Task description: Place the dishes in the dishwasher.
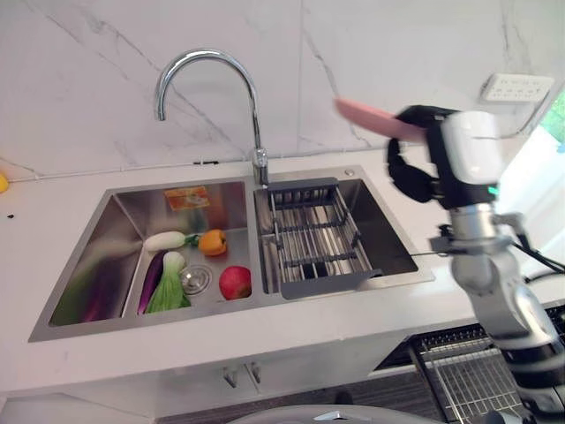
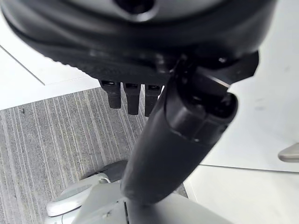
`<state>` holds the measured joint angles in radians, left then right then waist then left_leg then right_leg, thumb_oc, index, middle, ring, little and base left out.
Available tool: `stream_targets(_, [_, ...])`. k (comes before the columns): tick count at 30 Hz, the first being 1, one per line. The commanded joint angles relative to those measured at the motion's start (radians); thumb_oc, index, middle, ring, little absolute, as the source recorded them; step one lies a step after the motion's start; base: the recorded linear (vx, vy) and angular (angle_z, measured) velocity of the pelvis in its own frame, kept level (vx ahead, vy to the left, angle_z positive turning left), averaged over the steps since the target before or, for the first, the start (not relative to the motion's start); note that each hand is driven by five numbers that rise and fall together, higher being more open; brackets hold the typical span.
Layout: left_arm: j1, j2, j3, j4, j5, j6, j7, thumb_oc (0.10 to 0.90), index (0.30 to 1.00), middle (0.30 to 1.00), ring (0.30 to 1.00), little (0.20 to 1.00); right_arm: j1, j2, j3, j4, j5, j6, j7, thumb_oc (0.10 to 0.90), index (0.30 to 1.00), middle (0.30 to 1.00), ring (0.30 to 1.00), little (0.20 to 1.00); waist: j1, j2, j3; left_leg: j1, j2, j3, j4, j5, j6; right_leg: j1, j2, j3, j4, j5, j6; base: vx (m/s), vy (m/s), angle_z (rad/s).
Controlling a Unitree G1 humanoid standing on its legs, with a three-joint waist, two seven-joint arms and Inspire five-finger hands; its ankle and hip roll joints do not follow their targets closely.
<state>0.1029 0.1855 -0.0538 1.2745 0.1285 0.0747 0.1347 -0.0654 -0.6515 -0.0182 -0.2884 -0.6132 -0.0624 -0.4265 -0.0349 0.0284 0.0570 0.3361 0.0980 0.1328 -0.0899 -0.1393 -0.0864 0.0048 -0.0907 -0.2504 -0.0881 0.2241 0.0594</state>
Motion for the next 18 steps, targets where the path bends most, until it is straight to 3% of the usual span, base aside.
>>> stream_targets(1, [-0.044,-0.013,-0.035,0.055,0.007,-0.013,0.010,0.800,0.900,0.900,0.900,0.900,-0.019,0.043,-0.148,-0.117,0.038,-0.020,-0.150,0.400,0.300,0.300,0.300,0.300,-0.036,-0.040,0.010,-0.052,-0.049,0.006,0.057,-0.075,0.066,-0.048,-0.127,0.036,0.071,-0.126,0.121,-0.11,0.140,-0.18])
stream_targets(3, [-0.044,-0.015,-0.032,0.057,0.009,-0.016,0.009,0.800,0.900,0.900,0.900,0.900,0.037,0.054,-0.204,-0.146,0.009,-0.022,-0.171,0.400,0.300,0.300,0.300,0.300,-0.046,-0.049,0.013,-0.059,-0.065,0.011,0.054,-0.069,0.074,-0.066,-0.140,0.045,0.075,-0.110,0.129,-0.10,0.099,-0.21])
stream_targets(5, [-0.045,-0.029,-0.011,0.056,-0.006,-0.028,0.012,0.800,0.900,0.900,0.900,0.900,0.120,0.101,-0.299,-0.148,-0.014,-0.017,-0.248,0.400,0.300,0.300,0.300,0.300,-0.086,-0.058,0.052,-0.060,-0.092,0.056,0.047,-0.077,0.091,-0.123,-0.172,0.041,0.099,-0.045,0.172,-0.18,0.134,-0.32])
stream_targets(6, [-0.046,-0.028,-0.012,0.056,-0.006,-0.028,0.013,0.800,0.900,0.900,0.900,0.900,0.121,0.102,-0.301,-0.150,-0.014,-0.017,-0.248,0.400,0.300,0.300,0.300,0.300,-0.084,-0.063,0.051,-0.063,-0.097,0.058,0.047,-0.071,0.092,-0.127,-0.176,0.045,0.097,-0.040,0.171,-0.20,0.135,-0.55])
stream_targets(8, [-0.032,-0.028,0.014,0.063,0.002,-0.028,0.009,0.800,0.900,0.900,0.900,0.900,0.176,0.125,-0.356,-0.122,-0.031,0.007,-0.270,0.400,0.300,0.300,0.300,0.300,-0.099,-0.056,0.073,-0.061,-0.111,0.149,0.029,-0.072,0.096,-0.158,-0.234,-0.084,0.079,-0.014,0.195,-0.25,0.110,-0.94])
stream_targets(10, [-0.028,-0.024,0.027,0.067,0.001,-0.025,0.011,0.800,0.900,0.900,0.900,0.900,0.187,0.125,-0.352,-0.096,-0.033,0.017,-0.280,0.400,0.300,0.300,0.300,0.300,-0.098,-0.058,0.085,-0.066,-0.112,0.171,0.037,-0.069,0.099,-0.164,-0.255,-0.108,0.091,-0.009,0.197,-0.23,0.023,-1.29])
stream_targets(11, [-0.024,-0.014,0.077,0.078,-0.025,-0.012,0.021,0.800,0.900,0.900,0.900,0.900,0.220,0.120,-0.357,-0.069,-0.031,0.022,-0.279,0.400,0.300,0.300,0.300,0.300,-0.083,-0.041,0.097,-0.086,-0.091,0.187,0.045,-0.070,0.104,-0.147,-0.283,-0.131,0.132,-0.052,0.191,-0.24,-0.041,-0.79])
stream_targets(13, [-0.021,-0.011,0.107,0.088,-0.046,-0.006,0.027,0.800,0.900,0.900,0.900,0.900,0.224,0.110,-0.352,-0.063,-0.038,0.022,-0.272,0.400,0.300,0.300,0.300,0.300,-0.074,-0.031,0.097,-0.099,-0.083,0.199,0.048,-0.065,0.103,-0.136,-0.304,-0.148,0.169,-0.083,0.182,-0.23,-0.055,-0.31])
stream_targets(14, [-0.009,-0.013,0.142,0.097,-0.076,0.000,0.019,0.800,0.900,0.900,0.900,0.900,0.231,0.085,-0.342,-0.047,-0.060,0.029,-0.244,0.400,0.300,0.300,0.300,0.300,-0.052,-0.016,0.091,-0.130,-0.072,0.215,0.055,-0.048,0.102,-0.099,-0.356,-0.175,0.243,-0.091,0.168,-0.18,-0.068,-0.57])
stream_targets(17, [0.000,-0.014,0.151,0.103,-0.064,-0.002,0.009,0.800,0.900,0.900,0.900,0.900,0.240,0.053,-0.328,-0.034,-0.121,0.061,-0.202,0.400,0.300,0.300,0.300,0.300,-0.034,-0.012,0.074,-0.163,-0.075,0.220,0.068,-0.036,0.104,-0.061,-0.404,-0.152,0.325,-0.119,0.164,-0.14,-0.091,-0.79])
stream_targets(18, [-0.003,-0.005,0.144,0.107,-0.030,-0.010,0.003,0.800,0.900,0.900,0.900,0.900,0.254,0.031,-0.311,-0.023,-0.173,0.075,-0.170,0.400,0.300,0.300,0.300,0.300,-0.010,-0.024,0.047,-0.187,-0.073,0.223,0.076,-0.030,0.098,0.000,-0.394,-0.108,0.339,-0.178,0.162,-0.13,-0.244,-0.79])
